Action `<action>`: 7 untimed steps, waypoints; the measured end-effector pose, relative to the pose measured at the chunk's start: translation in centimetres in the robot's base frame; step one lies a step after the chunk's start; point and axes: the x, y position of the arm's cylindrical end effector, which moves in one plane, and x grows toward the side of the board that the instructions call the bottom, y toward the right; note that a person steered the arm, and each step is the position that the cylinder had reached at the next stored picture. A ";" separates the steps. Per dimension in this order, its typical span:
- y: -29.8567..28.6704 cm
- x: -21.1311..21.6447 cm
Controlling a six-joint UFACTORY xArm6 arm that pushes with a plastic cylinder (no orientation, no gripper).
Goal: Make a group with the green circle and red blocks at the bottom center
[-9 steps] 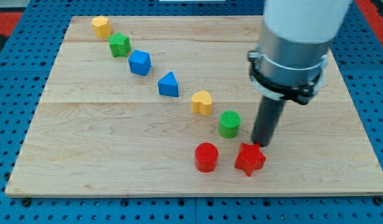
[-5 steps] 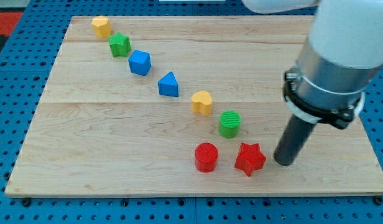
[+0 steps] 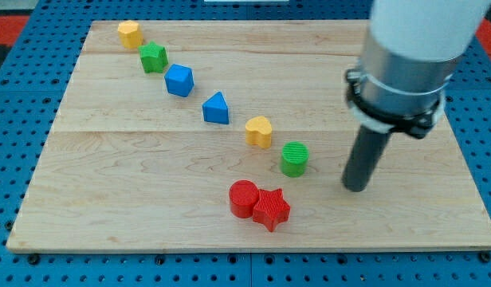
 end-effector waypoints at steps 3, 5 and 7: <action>-6.1 -5.2; -14.4 -4.3; -15.2 -2.3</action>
